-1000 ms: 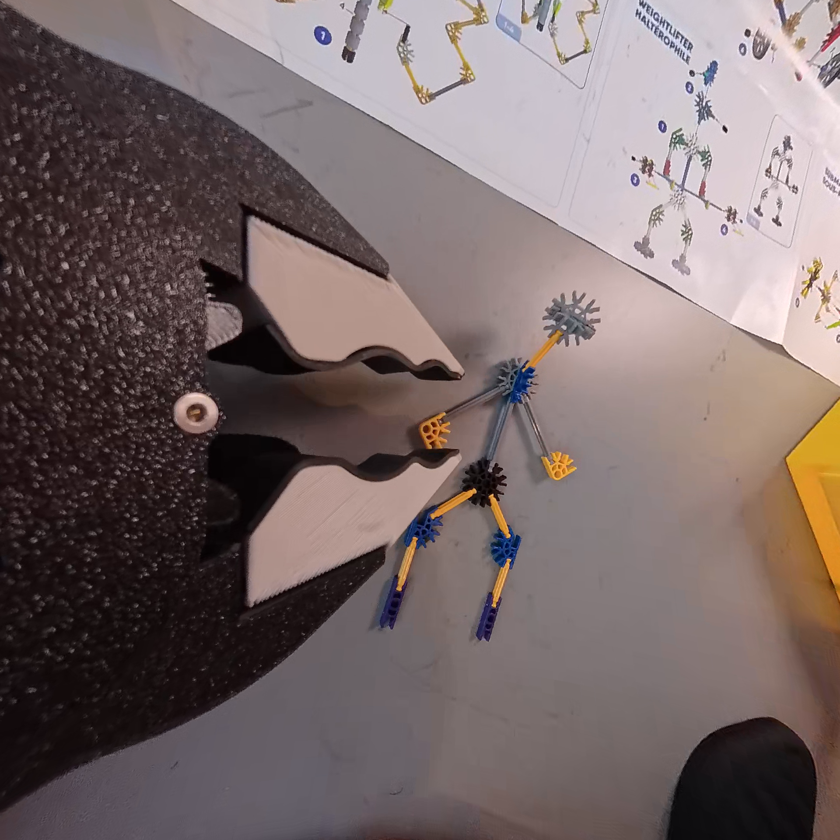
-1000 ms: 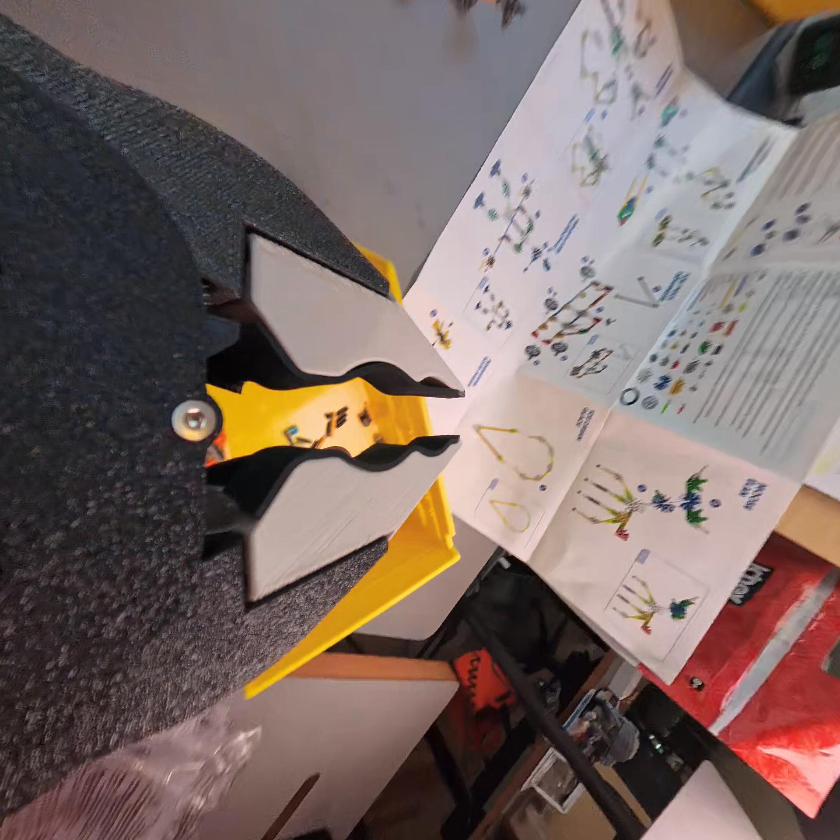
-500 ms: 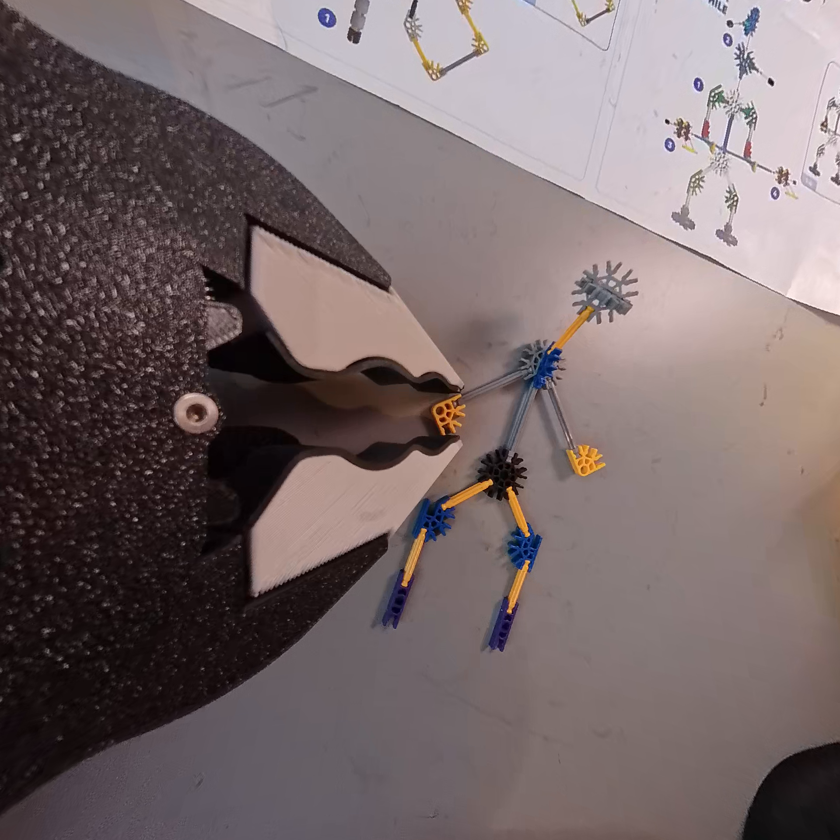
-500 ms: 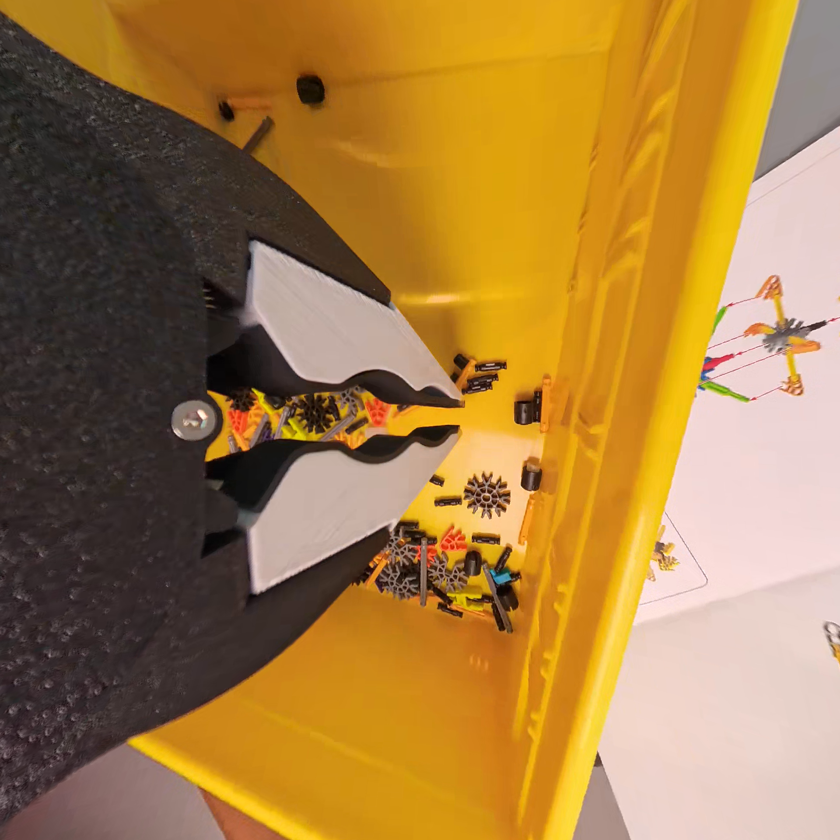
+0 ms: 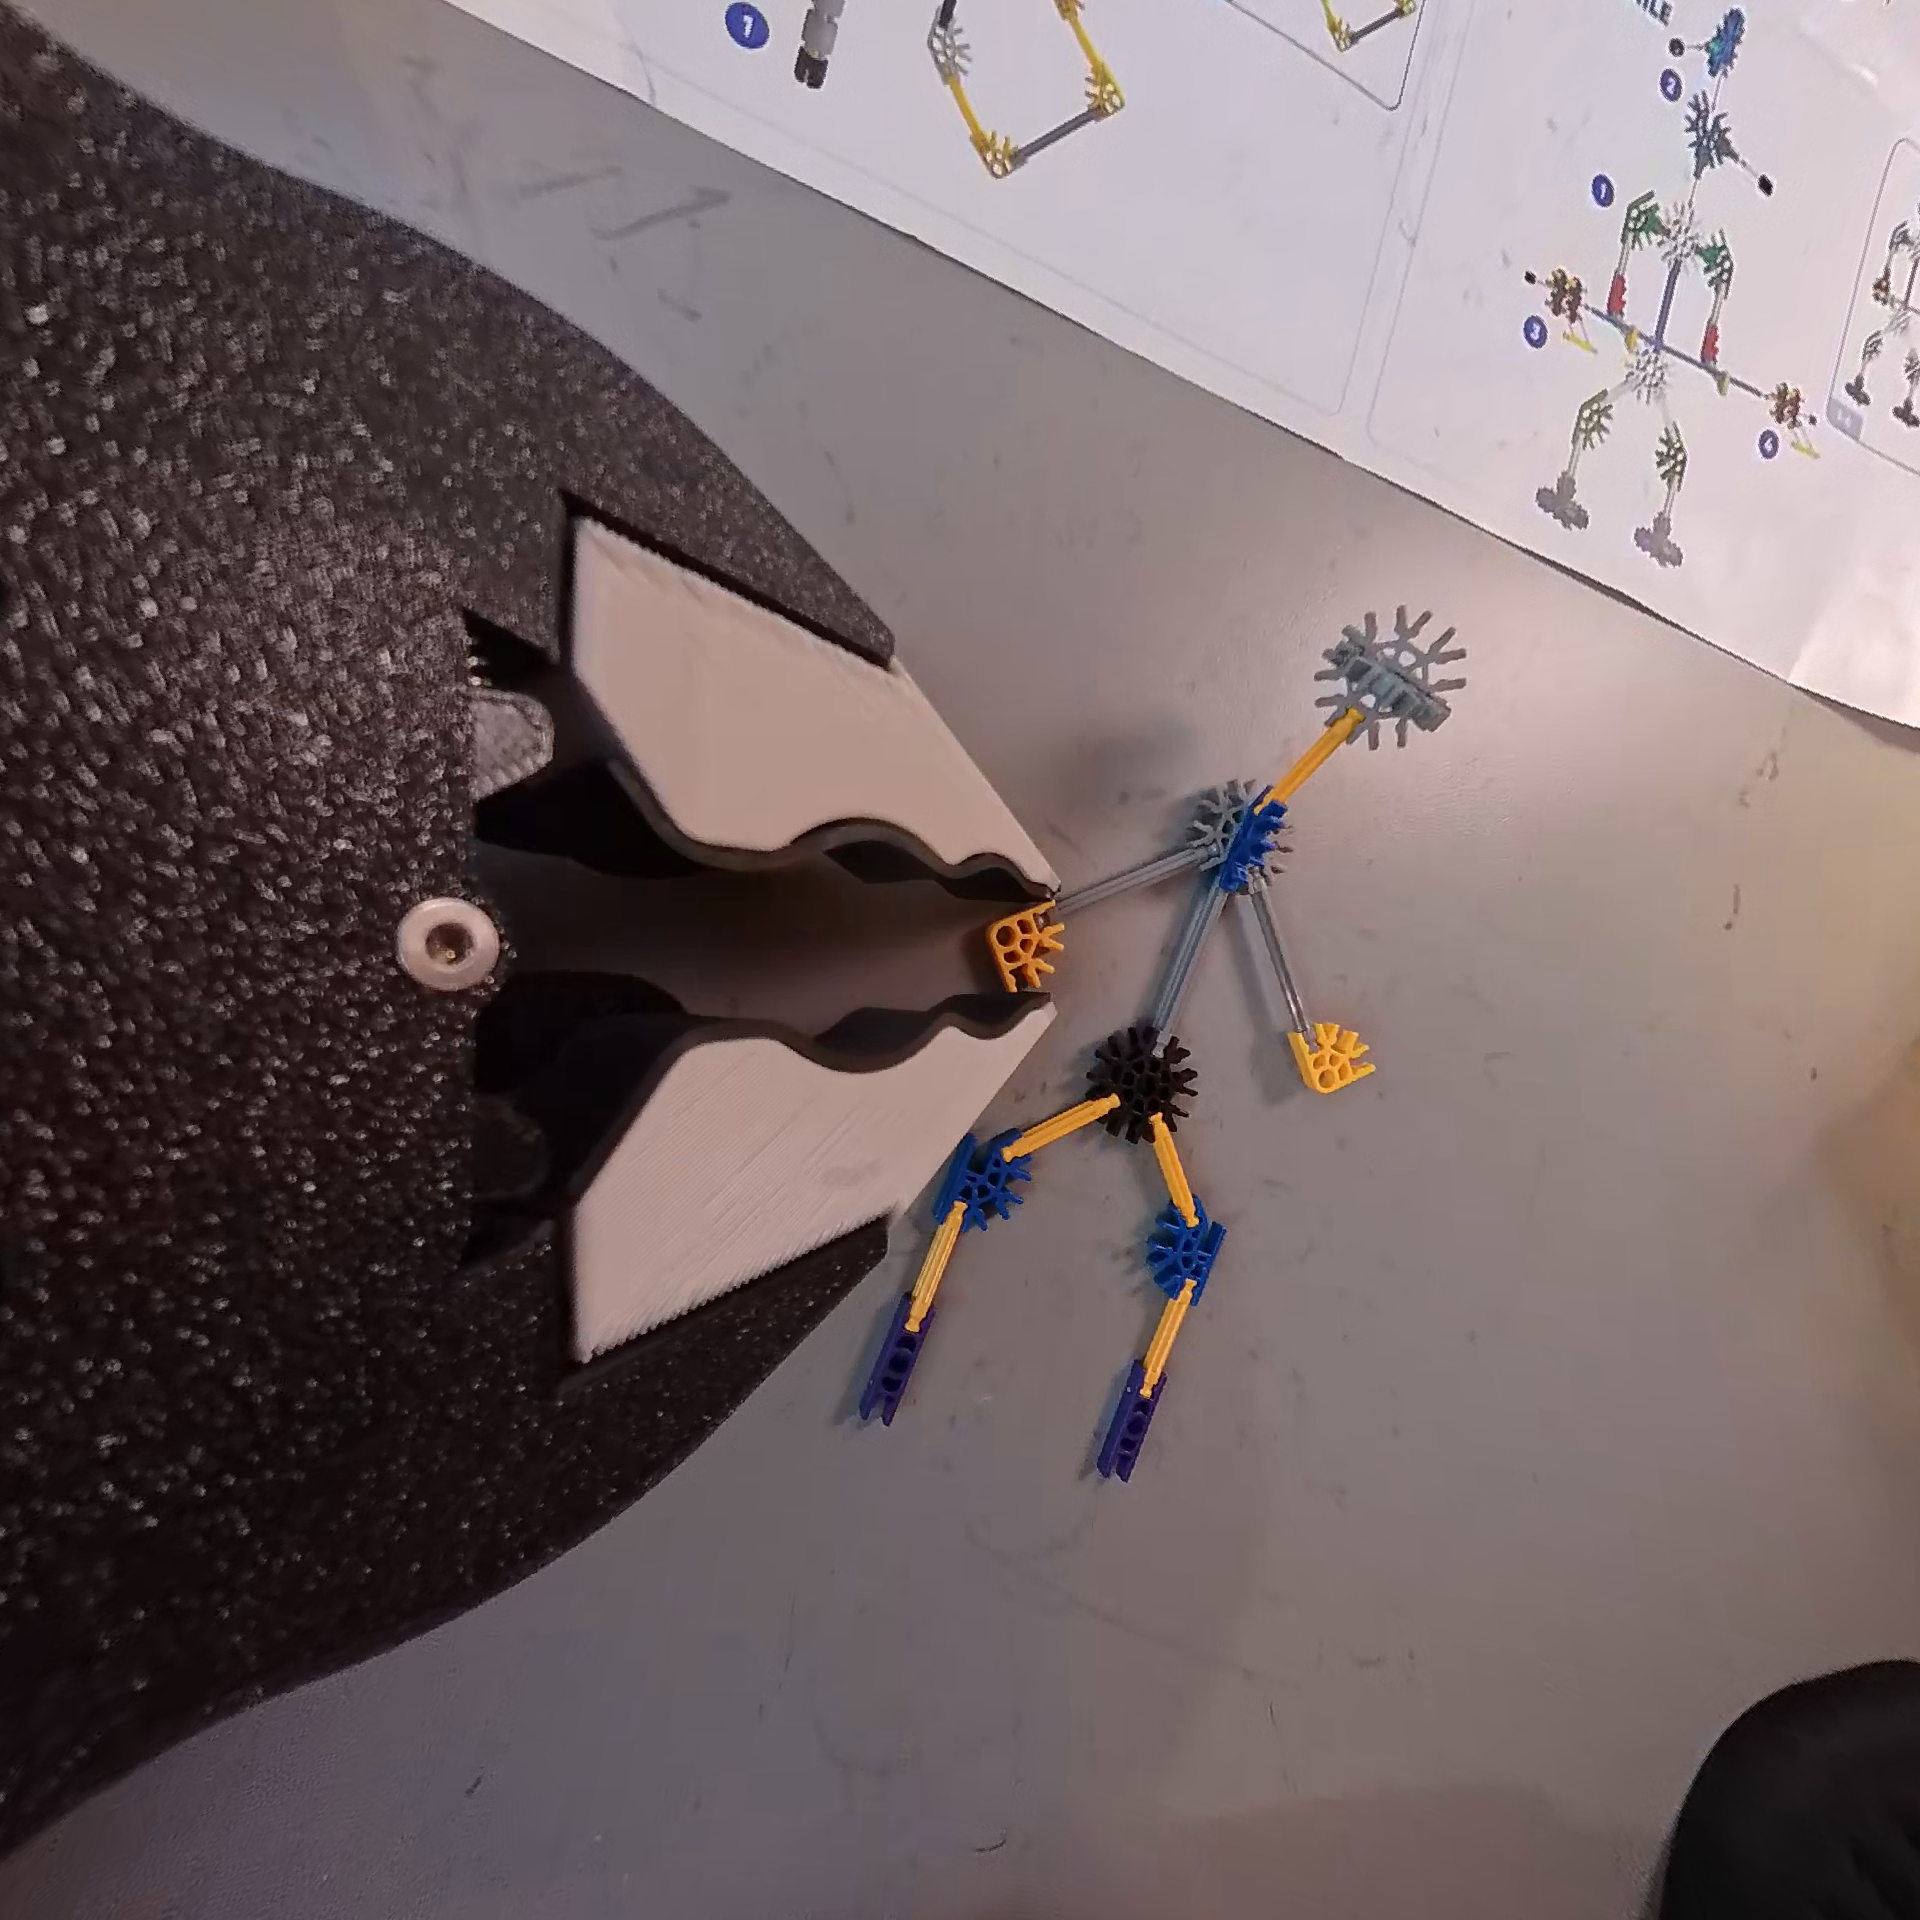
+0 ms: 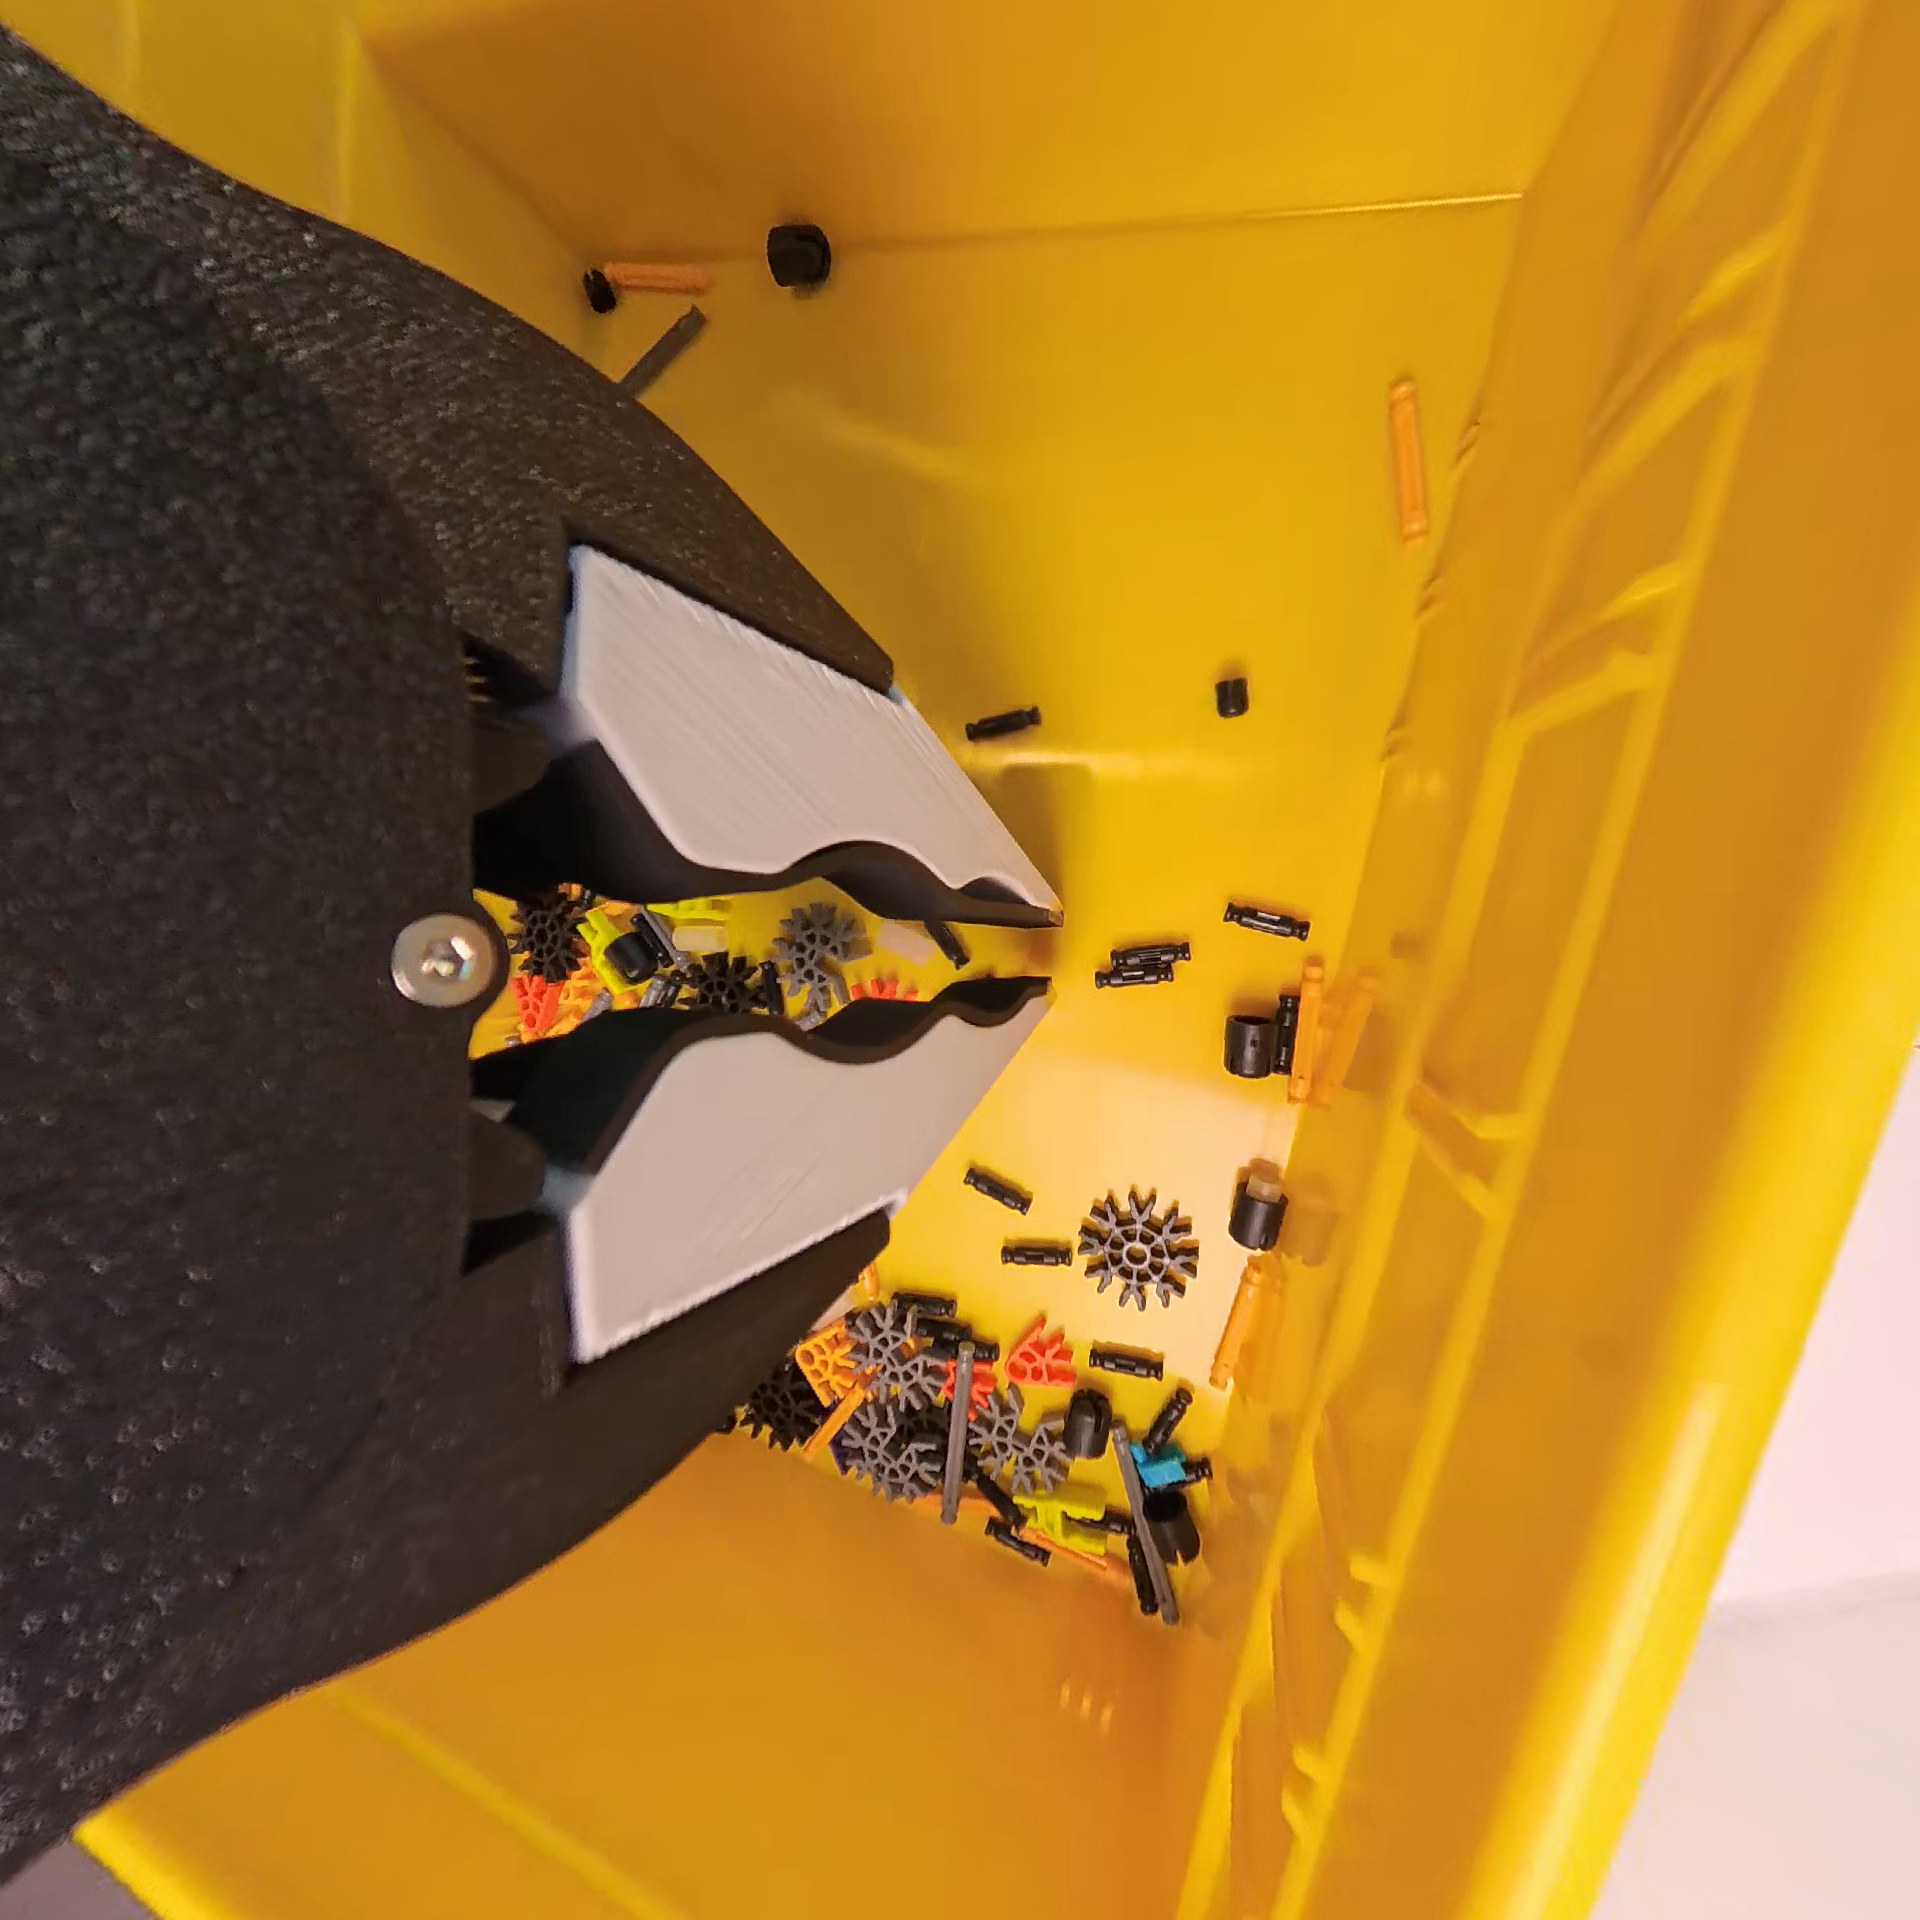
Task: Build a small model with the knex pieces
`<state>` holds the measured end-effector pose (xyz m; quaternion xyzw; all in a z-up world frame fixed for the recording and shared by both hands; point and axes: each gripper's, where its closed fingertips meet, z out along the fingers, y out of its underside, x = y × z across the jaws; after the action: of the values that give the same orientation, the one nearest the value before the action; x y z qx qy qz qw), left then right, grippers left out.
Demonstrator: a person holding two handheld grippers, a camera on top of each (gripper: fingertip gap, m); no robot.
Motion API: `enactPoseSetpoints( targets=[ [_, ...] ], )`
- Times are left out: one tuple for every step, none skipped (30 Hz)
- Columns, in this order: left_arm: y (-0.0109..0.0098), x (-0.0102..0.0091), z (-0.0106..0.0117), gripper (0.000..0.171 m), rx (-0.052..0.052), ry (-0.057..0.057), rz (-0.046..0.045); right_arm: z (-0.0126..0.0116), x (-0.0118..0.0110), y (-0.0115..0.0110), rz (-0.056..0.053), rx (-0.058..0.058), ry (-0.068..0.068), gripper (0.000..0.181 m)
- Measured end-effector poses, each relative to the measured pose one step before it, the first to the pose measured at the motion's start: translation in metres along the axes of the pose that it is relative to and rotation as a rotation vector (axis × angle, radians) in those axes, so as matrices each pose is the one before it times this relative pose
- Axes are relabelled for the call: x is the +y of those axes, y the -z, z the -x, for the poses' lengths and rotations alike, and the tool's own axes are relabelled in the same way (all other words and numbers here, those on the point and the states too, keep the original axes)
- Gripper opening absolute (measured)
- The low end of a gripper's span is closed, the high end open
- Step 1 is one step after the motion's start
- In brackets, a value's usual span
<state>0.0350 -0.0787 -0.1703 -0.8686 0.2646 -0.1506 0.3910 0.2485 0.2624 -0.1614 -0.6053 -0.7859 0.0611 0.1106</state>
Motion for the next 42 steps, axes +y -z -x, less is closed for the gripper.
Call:
enactPoseSetpoints(
  targets=[
    [0.0, 0.0, -0.00001, 0.017, 0.0001, -0.0001, -0.00003, 0.00104, -0.00274, 0.00196, -0.0119, -0.0029, -0.0029, 0.007],
    [-0.00001, -0.00002, 0.00014, 0.017, 0.0001, -0.0001, 0.0, 0.00266, -0.00379, 0.0021, -0.0131, -0.0111, -0.007, 0.008],
    [0.0, 0.0, 0.0, 0.017, 0.0, 0.0, 0.0, 0.0043, -0.005, 0.00221, -0.0134, -0.0134, 0.0002, 0.008],
    [0.0, 0.0, 0.00003, 0.017, -0.0001, -0.0001, -0.00003, 0.00664, -0.00595, 0.00215, -0.0139, -0.0171, 0.0086, 0.008],
    [0.00008, -0.00005, -0.00007, 0.017, -0.0003, -0.0004, 0.00001, 0.01029, -0.00747, 0.00197, -0.0178, -0.0273, 0.0155, 0.008],
    [0.0, 0.0, 0.00007, 0.017, -0.0003, -0.0004, 0.00002, 0.01184, -0.00925, 0.00132, -0.0232, -0.0267, 0.0171, 0.008],
    [-0.00005, -0.00003, -0.00005, 0.017, -0.0002, -0.0002, 0.00002, 0.01245, -0.00995, 0.00014, -0.0239, -0.0235, 0.0186, 0.01],
    [0.0, 0.0, 0.00001, 0.017, 0.0, -0.0001, 0.00003, 0.0127, -0.00951, -0.00137, -0.0212, -0.0219, 0.0218, 0.014],
    [-0.00001, -0.00002, 0.0001, 0.017, 0.0002, 0.0002, 0.00002, 0.01041, -0.00763, -0.0031, -0.0139, -0.0101, 0.0224, 0.018],
    [0.0, 0.00001, -0.00006, 0.017, 0.0003, 0.0002, 0.00004, 0.00532, -0.00443, -0.00458, 0.0002, 0.0115, 0.0195, 0.022],
    [-0.00006, -0.00005, 0.00005, 0.017, 0.0002, -0.0002, 0.00007, 0.00133, -0.00121, -0.00517, 0.0134, 0.0236, 0.0132, 0.025],
    [-0.00004, -0.00002, 0.0, 0.017, -0.0002, -0.0007, 0.00009, 0.00069, 0.00016, -0.00538, 0.0137, 0.0173, -0.0007, 0.028],
    [0.00002, 0.00004, 0.00006, 0.017, -0.0009, -0.0011, 0.00015, 0.00196, 0.00099, -0.00501, 0.0131, -0.0009, -0.0178, 0.03],
    [-0.00004, 0.00003, -0.00003, 0.017, -0.0019, -0.0021, 0.00041, 0.00076, 0.0022, -0.00498, 0.0158, -0.0001, -0.0307, 0.033],
    [-0.00006, 0.00003, 0.00006, 0.017, -0.0027, -0.003, 0.00069, 0.0006, 0.0018, -0.00449, 0.0095, 0.0, -0.0304, 0.036],
    [-0.00011, 0.0, -0.00004, 0.017, -0.0026, -0.003, 0.00074, -0.00025, 0.00045, -0.00299, -0.0024, 0.006, -0.0294, 0.036],
    [-0.00005, 0.00001, 0.00003, 0.017, -0.0016, -0.0016, 0.00043, -0.00138, -0.00281, -0.00012, -0.0238, 0.0091, -0.0385, 0.037],
    [0.00001, 0.00001, 0.00007, 0.017, -0.0004, -0.0002, 0.0001, -0.00103, -0.00127, -0.00103, -0.0123, 0.0125, -0.0388, 0.036],
    [-0.00006, -0.00005, 0.0, 0.017, 0.0002, 0.0003, 0.0, -0.0004, -0.00198, -0.00072, -0.0181, 0.0145, -0.0306, 0.036],
    [-0.00002, -0.00003, 0.00006, 0.017, 0.0004, 0.0004, -0.00008, -0.00008, -0.00154, -0.00048, -0.0143, 0.0131, -0.0268, 0.035],
    [0.0, 0.0, -0.00004, 0.017, 0.0001, 0.0003, 0.0, -0.00022, -0.00113, -0.00047, -0.0086, 0.0096, -0.0289, 0.034],
    [-0.00004, -0.00002, -0.00003, 0.017, -0.0003, -0.0002, 0.00011, -0.00003, -0.00089, -0.00034, -0.0068, 0.0082, -0.0173, 0.033],
    [-0.00004, -0.00001, 0.00004, 0.017, -0.0006, -0.0005, 0.00015, 0.00025, -0.00055, -0.00019, -0.0067, 0.0052, -0.009, 0.031],
    [-0.00002, 0.00001, 0.00007, 0.017, -0.0008, -0.0006, 0.0003, 0.00045, -0.00072, -0.00016, -0.0077, 0.0022, -0.009, 0.029],
    [-0.00004, -0.00011, -0.00005, 0.017, -0.0011, -0.0007, 0.00053, 0.0001, -0.00095, -0.00027, -0.0105, 0.0034, -0.0019, 0.022],
    [0.00002, 0.00009, 0.00004, 0.017, -0.0015, -0.0008, 0.00077, -0.00013, -0.00046, -0.00013, -0.0079, 0.0046, 0.0005, 0.022],
    [0.00002, 0.0, 0.0, 0.017, -0.0016, -0.0004, 0.00131, 0.0002, 0.0, 0.00011, -0.0045, 0.0009, 0.006, 0.022],
    [0.00005, 0.0001, -0.00006, 0.017, -0.0014, -0.001, 0.00231, 0.00018, 0.00022, 0.00022, -0.0024, -0.0013, 0.0064, 0.02],
    [0.00029, 0.00027, 0.00003, 0.017, -0.0014, -0.0021, 0.00336, -0.00115, 0.00043, 0.00055, -0.0003, 0.0087, 0.0026, 0.012],
    [0.0005, 0.0005, 0.00008, 0.017, -0.0014, -0.0012, 0.00415, -0.00294, 0.00096, 0.00089, 0.0021, 0.0208, 0.0129, 0.008],
    [0.00069, 0.00073, 0.00035, 0.017, -0.0017, 0.001, 0.00514, -0.00242, 0.00204, 0.00137, 0.0075, 0.0182, 0.0182, 0.002],
    [0.00097, 0.00087, 0.00071, 0.017, -0.0027, 0.0024, 0.00563, -0.00179, 0.00039, 0.00229, -0.0042, 0.0143, 0.0131, 0.0],
    [0.00115, 0.00096, 0.00096, 0.017, -0.0036, 0.0026, 0.00462, -0.00009, -0.00045, 0.00322, -0.0083, 0.0007, 0.0016, 0.0],
    [0.00106, 0.00089, 0.00095, 0.017, -0.0032, 0.0025, 0.00293, 0.00066, -0.00113, 0.00354, -0.0094, -0.0043, -0.0048, 0.0],
    [0.00083, 0.00086, 0.00078, 0.017, -0.0019, 0.0024, 0.00165, -0.00023, -0.00154, 0.00332, -0.0104, 0.0051, -0.0008, 0.0],
    [0.00075, 0.00063, 0.00074, 0.017, -0.0008, 0.0024, 0.00132, -0.00068, -0.0009, 0.00264, -0.0055, 0.0095, 0.0087, 0.0],
    [0.00052, 0.00048, 0.00039, 0.017, -0.0006, 0.0019, 0.00198, 0.0007, -0.0011, 0.00157, -0.0063, 0.0028, 0.0187, 0.0],
    [0.00035, 0.00022, 0.00026, 0.017, -0.0014, 0.0002, 0.00238, 0.00223, -0.00207, 0.00055, -0.0134, -0.0061, 0.0254, 0.0],
    [0.00007, 0.00011, 0.00005, 0.017, -0.0027, -0.0022, 0.0022, 0.0021, -0.00135, -0.00117, -0.0106, -0.0069, 0.0239, 0.0],
    [-0.00007, 0.0, -0.00003, 0.017, -0.0036, -0.0038, 0.00251, 0.00073, -0.00013, -0.00296, -0.0011, -0.0038, 0.0062, 0.006],
    [0.00008, 0.00003, -0.00006, 0.017, -0.0037, -0.004, 0.00284, 0.00198, -0.00034, -0.00414, -0.003, -0.0171, -0.0151, 0.012],
    [0.00006, 0.00009, -0.00001, 0.017, -0.0033, -0.0031, 0.00226, 0.00264, -0.00076, -0.00455, -0.0062, -0.0261, -0.0292, 0.014]
  ],
)
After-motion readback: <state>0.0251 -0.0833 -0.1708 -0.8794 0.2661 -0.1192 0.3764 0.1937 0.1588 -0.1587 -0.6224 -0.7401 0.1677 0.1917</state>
